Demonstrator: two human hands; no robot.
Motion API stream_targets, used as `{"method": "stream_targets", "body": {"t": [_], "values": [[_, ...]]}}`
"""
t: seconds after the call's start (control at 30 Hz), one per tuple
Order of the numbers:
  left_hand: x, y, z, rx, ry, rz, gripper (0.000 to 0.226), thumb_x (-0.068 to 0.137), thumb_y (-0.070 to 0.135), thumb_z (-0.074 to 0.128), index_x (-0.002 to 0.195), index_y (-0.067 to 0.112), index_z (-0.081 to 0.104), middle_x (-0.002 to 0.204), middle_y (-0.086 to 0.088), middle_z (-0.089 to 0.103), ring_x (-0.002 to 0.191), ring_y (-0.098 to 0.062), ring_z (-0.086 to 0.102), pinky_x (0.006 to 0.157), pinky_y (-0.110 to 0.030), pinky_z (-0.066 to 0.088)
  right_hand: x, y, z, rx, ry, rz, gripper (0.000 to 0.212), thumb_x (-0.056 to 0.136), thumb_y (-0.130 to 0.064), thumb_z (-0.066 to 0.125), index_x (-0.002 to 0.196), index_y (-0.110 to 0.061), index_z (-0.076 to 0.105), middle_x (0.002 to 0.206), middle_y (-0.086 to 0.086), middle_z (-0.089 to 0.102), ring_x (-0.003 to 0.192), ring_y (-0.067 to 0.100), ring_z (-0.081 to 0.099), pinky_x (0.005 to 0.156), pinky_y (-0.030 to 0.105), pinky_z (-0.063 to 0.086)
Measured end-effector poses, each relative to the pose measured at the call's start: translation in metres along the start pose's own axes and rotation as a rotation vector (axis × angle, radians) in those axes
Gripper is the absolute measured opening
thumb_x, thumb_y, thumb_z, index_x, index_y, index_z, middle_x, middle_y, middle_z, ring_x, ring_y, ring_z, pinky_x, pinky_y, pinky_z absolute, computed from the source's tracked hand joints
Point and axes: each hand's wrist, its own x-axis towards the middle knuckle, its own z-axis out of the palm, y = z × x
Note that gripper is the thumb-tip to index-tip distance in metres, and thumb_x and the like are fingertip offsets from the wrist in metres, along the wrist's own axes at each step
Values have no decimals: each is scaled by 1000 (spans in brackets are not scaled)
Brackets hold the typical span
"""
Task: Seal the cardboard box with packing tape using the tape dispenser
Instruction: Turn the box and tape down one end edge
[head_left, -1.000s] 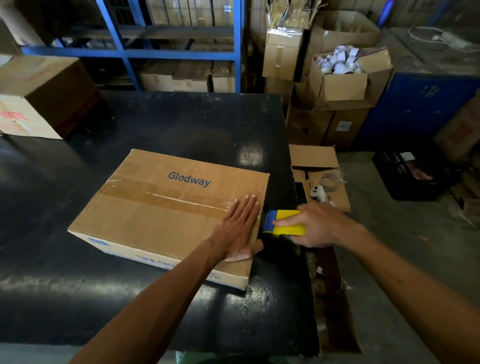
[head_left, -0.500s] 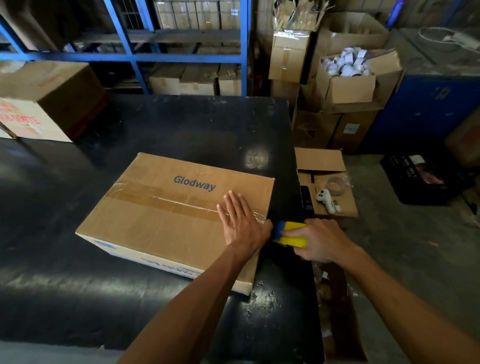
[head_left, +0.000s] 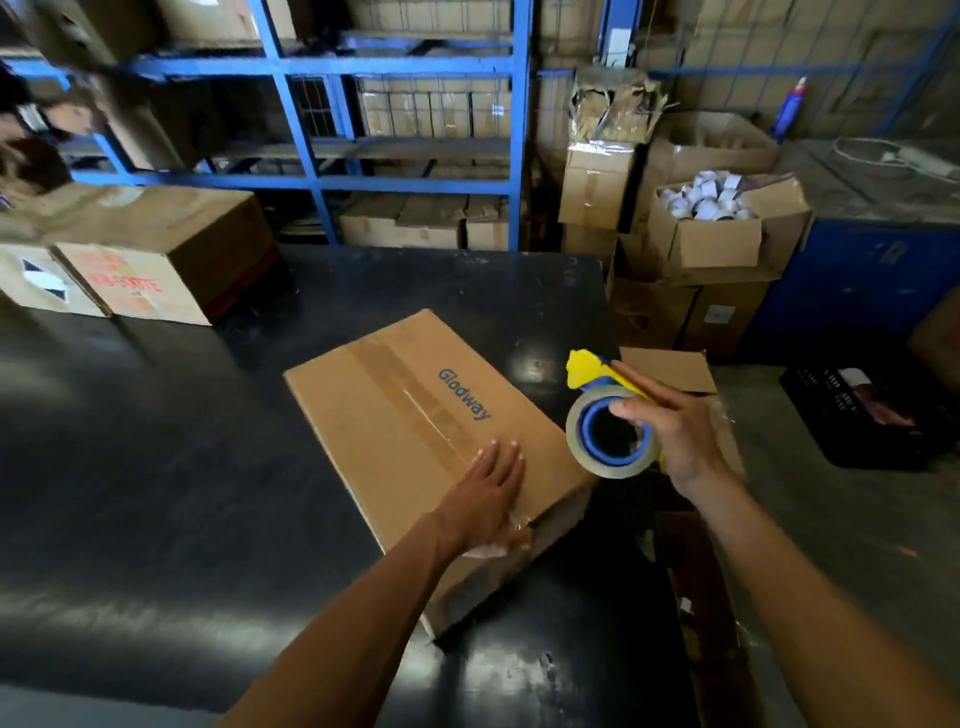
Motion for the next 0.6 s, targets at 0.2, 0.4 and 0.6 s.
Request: {"method": "stream_targets", "body": {"t": [0.2,0.4,0.6], "values": [[-63,-41,-1,173,-5,193,108,83,69,58,158,33,-12,169,-3,1,153,-35,-1,113,-74,4,-15,-12,70,35,-2,-2,48,73,-14,78,117,-31,73,104,-4,77,102,14,70,89,28,51],[-99,-36,25,94,71,19,96,81,80,49,152,54,-10,163,-21,-20,143,-51,-25,105,-81,-9,-46,-19,98,-8,-56,35,50,76,-15,78,124,-29,70,106,-7,76,102,9,69,88,26,50],[-96,-34,25,96,79,-5,94,78,82,39,135,64,-33,165,-20,-14,142,-46,-27,106,-82,-5,-81,-7,97,-61,-73,80,51,78,-16,78,124,-34,68,110,-11,74,105,5,67,91,26,47]]}}
